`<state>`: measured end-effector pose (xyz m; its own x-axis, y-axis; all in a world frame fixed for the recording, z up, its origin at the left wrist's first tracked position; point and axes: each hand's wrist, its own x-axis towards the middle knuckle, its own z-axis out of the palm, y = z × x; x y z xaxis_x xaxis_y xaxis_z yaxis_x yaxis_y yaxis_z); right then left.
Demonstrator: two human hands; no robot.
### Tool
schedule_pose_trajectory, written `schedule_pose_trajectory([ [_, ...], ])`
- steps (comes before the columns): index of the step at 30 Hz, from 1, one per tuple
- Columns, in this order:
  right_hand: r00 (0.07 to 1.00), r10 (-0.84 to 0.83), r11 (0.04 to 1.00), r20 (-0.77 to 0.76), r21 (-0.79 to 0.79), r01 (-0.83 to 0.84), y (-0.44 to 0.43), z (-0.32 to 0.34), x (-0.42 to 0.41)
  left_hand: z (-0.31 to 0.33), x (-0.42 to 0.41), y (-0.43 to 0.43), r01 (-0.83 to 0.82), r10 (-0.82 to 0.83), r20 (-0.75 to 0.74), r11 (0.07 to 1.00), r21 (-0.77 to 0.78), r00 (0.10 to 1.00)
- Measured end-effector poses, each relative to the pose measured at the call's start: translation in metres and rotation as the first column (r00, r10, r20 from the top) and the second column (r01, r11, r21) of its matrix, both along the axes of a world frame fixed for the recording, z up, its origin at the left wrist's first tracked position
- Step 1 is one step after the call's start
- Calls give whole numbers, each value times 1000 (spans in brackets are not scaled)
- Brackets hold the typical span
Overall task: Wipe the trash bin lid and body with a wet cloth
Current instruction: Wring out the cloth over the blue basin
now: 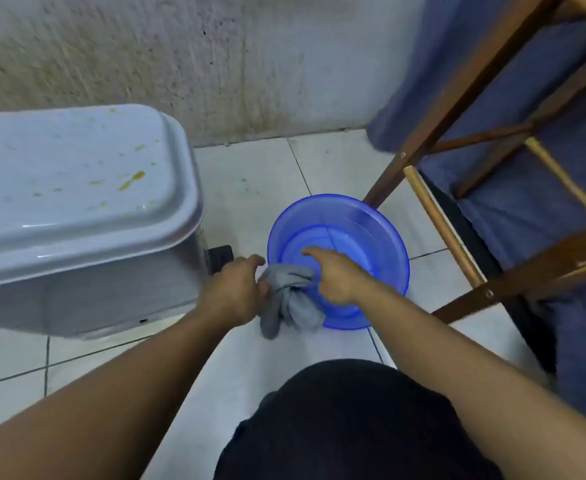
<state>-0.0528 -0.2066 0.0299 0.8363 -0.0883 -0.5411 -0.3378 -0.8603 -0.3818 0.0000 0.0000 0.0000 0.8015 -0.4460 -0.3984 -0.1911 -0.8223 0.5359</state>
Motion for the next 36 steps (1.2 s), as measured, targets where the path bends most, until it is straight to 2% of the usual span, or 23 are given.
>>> schedule_pose_trajectory([
  [3,998,-61,998,3,10,61,-1,-18,3,-18,3,-3,-37,33,-88,999,-39,996],
  [6,990,-140,988,25,75,138,-3,-38,6,-23,1,-6,-34,34,-200,999,6,979],
  [10,967,-235,961,99,175,215,-6,-46,11,-25,5,-8,-92,93,-149,996,13,984],
  [12,962,-269,935,49,255,248,-8,-40,12,-18,6,-11,-119,113,-132,992,-38,985],
  [15,980,-196,933,-27,302,195,-8,-30,9,-6,7,-16,-162,142,-157,979,-122,977],
  [18,992,-121,946,-41,297,128,-4,-26,8,4,8,-22,-299,212,-327,923,-244,921],
  [20,987,-159,934,-15,323,155,-3,-20,8,6,11,-22,-425,255,-451,844,-327,855],
  [23,953,-295,820,-65,495,288,-10,-9,8,6,17,-13,-603,265,-637,693,-396,724],
  [24,920,-379,736,-100,570,365,-12,-4,7,7,18,-10,-661,244,-705,631,-406,666],
  [26,821,-531,482,-209,723,495,-13,1,8,12,16,-7,-721,188,-781,554,-416,595],
  [27,775,-577,371,-258,762,530,-13,2,8,13,16,-6,-713,181,-777,560,-422,603],
  [29,732,-614,284,-296,782,555,-11,5,7,14,16,-8,-666,204,-738,625,-407,643],
  [32,714,-633,257,-298,790,557,-12,9,7,18,12,-10,-602,242,-657,692,-399,714],
  [35,709,-615,173,-344,819,548,-19,14,3,17,15,-11,-631,358,-588,687,-360,726],
  [36,714,-612,178,-339,821,543,-21,15,2,16,16,-11,-630,393,-551,696,-345,736],
])
